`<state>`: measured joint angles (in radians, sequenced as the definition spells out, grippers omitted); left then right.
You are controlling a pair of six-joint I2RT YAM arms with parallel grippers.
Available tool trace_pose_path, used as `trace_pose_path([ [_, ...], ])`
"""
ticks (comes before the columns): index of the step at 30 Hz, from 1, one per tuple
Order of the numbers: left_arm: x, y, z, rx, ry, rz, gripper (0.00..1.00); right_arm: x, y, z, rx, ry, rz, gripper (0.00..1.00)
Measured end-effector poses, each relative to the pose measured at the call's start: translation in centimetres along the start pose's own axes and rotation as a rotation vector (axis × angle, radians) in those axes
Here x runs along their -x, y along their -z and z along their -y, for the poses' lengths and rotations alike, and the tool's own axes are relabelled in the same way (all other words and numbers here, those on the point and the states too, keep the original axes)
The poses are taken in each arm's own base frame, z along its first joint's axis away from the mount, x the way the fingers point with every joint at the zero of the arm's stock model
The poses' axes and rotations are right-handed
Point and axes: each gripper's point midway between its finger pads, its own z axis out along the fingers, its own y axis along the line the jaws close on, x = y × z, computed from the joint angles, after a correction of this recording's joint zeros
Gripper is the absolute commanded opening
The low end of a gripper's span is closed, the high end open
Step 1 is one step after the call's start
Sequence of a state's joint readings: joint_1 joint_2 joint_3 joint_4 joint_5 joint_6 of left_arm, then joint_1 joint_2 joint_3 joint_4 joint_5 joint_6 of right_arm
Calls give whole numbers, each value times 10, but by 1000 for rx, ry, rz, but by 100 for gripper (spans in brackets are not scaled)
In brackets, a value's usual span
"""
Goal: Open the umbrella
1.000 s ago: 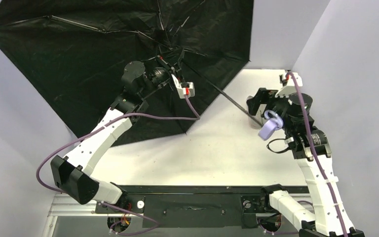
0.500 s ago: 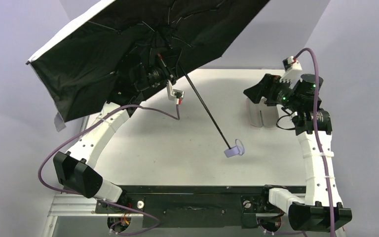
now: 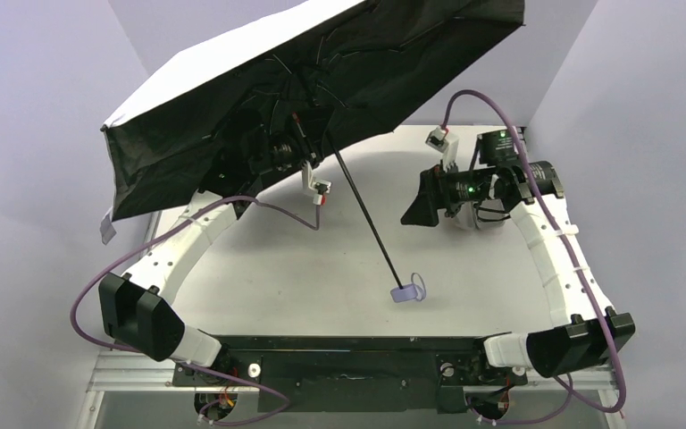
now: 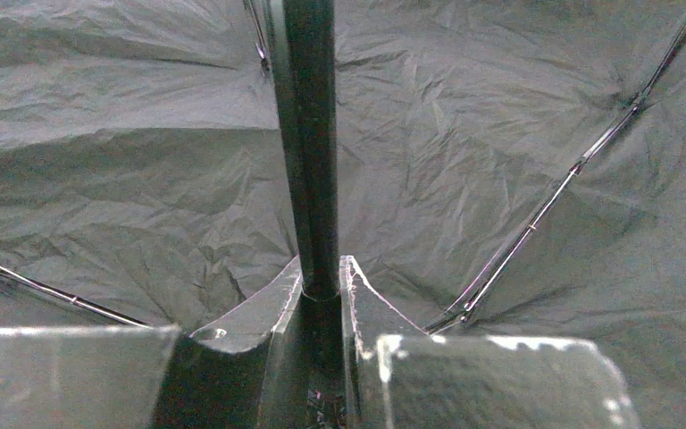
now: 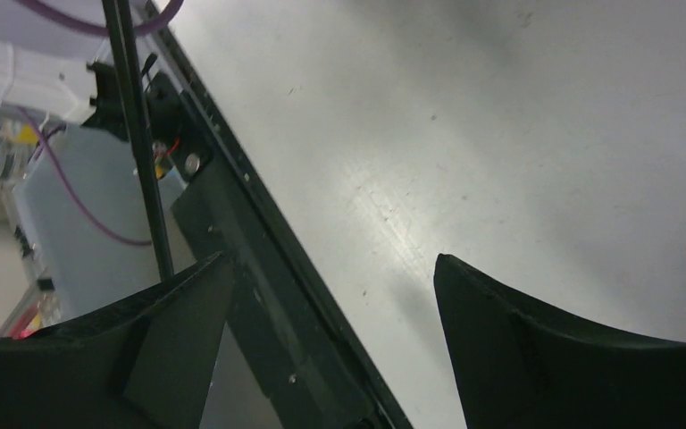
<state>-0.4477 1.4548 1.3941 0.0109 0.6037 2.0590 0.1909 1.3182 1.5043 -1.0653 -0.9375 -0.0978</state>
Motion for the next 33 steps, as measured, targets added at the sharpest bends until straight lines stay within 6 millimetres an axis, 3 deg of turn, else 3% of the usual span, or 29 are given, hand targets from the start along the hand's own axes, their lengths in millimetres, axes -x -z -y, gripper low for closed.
trace_pose_path([
  [8,1,6,-14,37,-30,0,0,-28,-11,-46,143,57,-109,79],
  [12,4,5,-24,72,-50,11,0,-43,-15,-61,204,59,-148,78],
  [17,9,3,-36,113,-80,21,0,-67,-27,-65,275,1,-209,65],
  [27,10,3,-42,133,-86,21,0,-82,-47,-92,532,-66,-278,60],
  [33,4,6,-39,126,-68,7,0,-99,-42,-105,672,-20,-345,36],
])
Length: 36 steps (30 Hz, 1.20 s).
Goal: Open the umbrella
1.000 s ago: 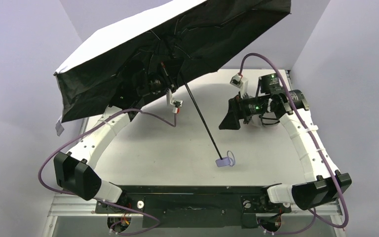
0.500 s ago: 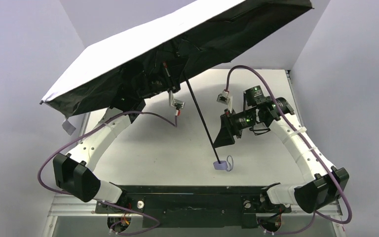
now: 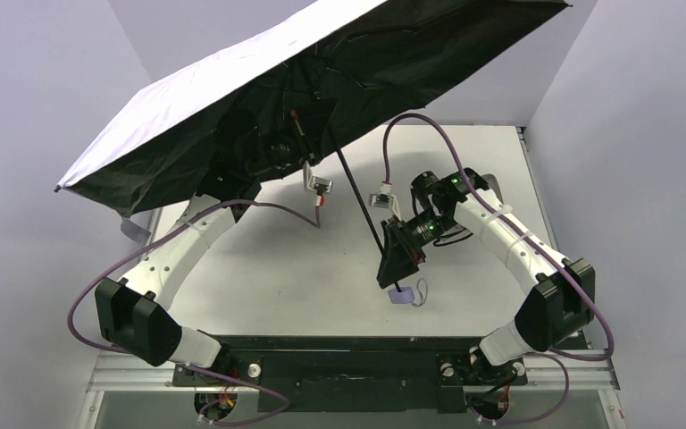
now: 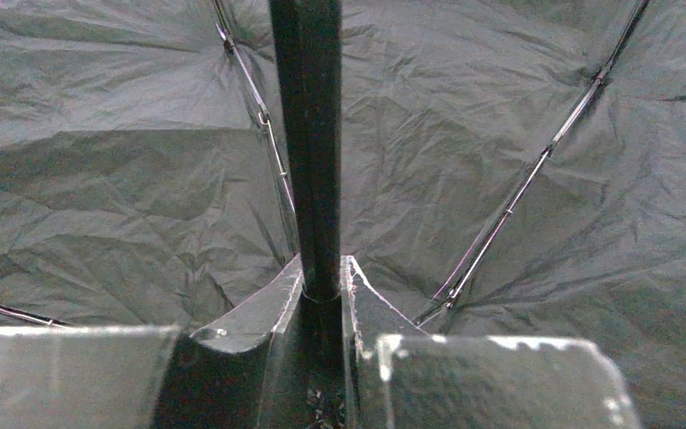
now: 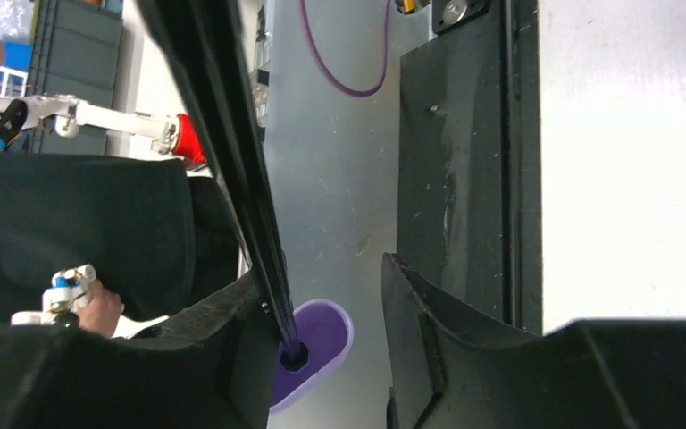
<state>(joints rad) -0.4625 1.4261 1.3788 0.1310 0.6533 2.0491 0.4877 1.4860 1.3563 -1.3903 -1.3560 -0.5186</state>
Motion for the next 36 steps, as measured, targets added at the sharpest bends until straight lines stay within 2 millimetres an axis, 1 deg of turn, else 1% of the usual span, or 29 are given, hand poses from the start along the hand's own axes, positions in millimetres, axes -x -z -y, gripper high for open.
trace_pose_path([
  [1,-1,1,1,-2,1,-3,0,-4,-1,-1,17,-9,-9,33],
  [4,-6,3,3,-7,7,-15,0,-9,-2,-4,47,-6,-19,31],
  [6,-13,6,4,-11,18,-32,0,-13,-2,-7,60,-6,-21,28],
  [8,-18,7,4,-4,22,-34,0,-12,-4,-9,84,1,-3,23],
  [10,-18,4,4,3,31,-23,0,-12,-5,-11,104,-2,13,15],
  [13,-18,-2,10,4,42,-6,0,-12,-6,-12,125,-2,31,11],
  [16,-18,-6,20,-8,58,1,0,-12,-7,-12,136,3,40,5],
  [19,-18,-9,26,-8,66,12,0,-12,-8,-12,139,-6,40,0],
  [22,-20,-10,24,5,60,20,1,-11,-8,-11,134,-11,39,0],
  [25,-25,-8,20,18,42,21,7,-7,-8,-7,117,10,38,0],
  [27,-28,-7,20,27,29,21,9,-5,-7,-4,103,22,40,0],
  [31,-33,-8,25,34,23,22,9,-3,-4,0,56,24,44,0],
  [36,-37,-14,30,41,23,36,9,-1,0,12,-4,21,54,0],
])
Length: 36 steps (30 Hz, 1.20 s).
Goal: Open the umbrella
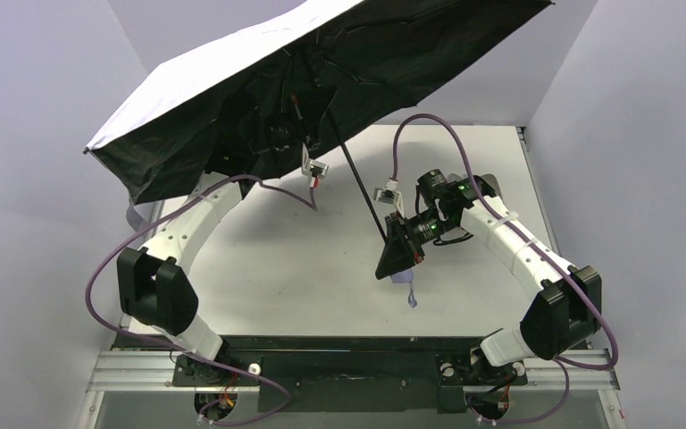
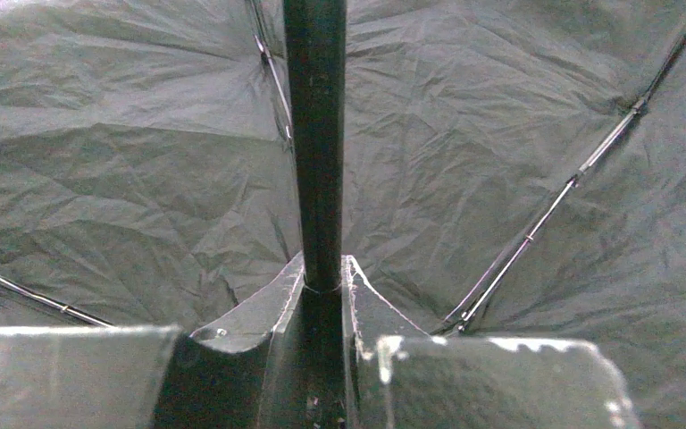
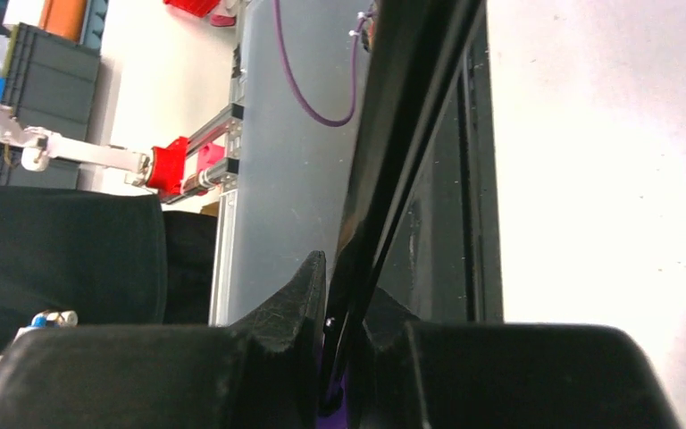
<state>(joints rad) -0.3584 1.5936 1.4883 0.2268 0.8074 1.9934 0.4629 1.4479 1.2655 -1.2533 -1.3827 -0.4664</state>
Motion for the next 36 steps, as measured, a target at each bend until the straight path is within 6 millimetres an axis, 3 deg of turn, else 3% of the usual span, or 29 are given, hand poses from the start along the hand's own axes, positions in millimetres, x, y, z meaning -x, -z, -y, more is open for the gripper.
trace_pose_path([
  [10,-34,-14,9,-22,-20,-44,15,15,8,37,-180,40,3,0],
  [19,-56,-13,19,-53,-15,-114,15,22,11,51,-249,50,10,0],
  [36,-92,-42,20,-52,-26,-123,15,48,26,82,-420,115,62,0],
])
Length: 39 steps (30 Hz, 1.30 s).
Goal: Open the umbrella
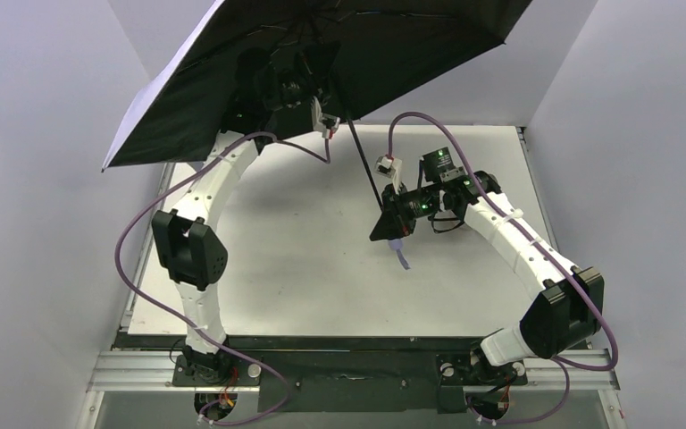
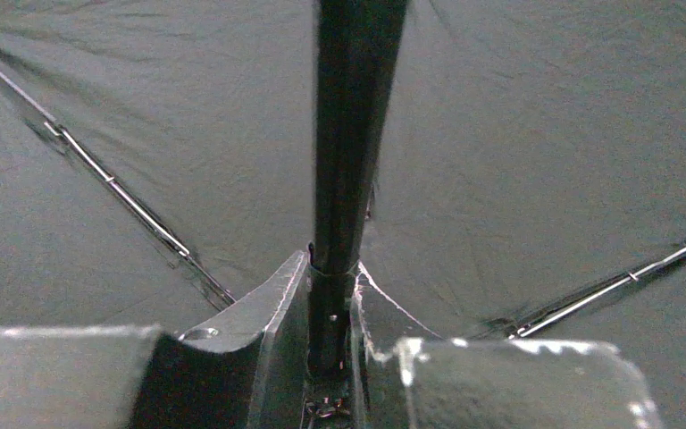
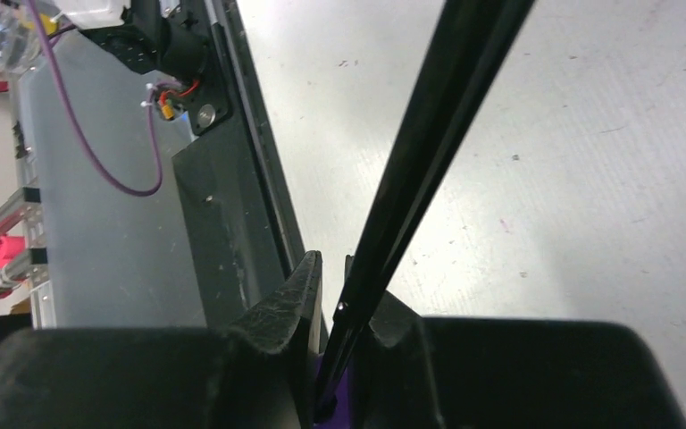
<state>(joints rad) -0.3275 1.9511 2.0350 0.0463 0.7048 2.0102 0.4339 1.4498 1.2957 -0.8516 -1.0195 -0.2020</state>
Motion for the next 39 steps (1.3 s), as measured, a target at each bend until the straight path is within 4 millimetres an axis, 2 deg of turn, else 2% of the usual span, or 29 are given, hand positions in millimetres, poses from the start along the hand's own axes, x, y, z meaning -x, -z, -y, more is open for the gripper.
trace_pose_path([
  [9,-5,-11,14,-24,18,9,15,1,-2,16,-76,0,5,0],
  [16,-15,-17,12,-20,16,11,16,7,-2,21,-99,9,24,0],
  [20,-22,-14,9,-10,14,26,17,14,-2,24,-107,23,45,0],
  [26,-23,-10,16,-17,36,34,16,15,-2,26,-118,23,50,0],
  [31,-10,3,36,-65,91,7,15,5,-3,18,-89,-15,17,0],
  [35,11,25,50,-108,104,-45,16,-12,-5,0,-15,-54,-40,0],
  [37,23,32,56,-124,103,-78,21,-21,-5,-11,26,-78,-74,0],
  [39,30,35,58,-133,98,-113,32,-28,-3,-20,60,-101,-97,0],
])
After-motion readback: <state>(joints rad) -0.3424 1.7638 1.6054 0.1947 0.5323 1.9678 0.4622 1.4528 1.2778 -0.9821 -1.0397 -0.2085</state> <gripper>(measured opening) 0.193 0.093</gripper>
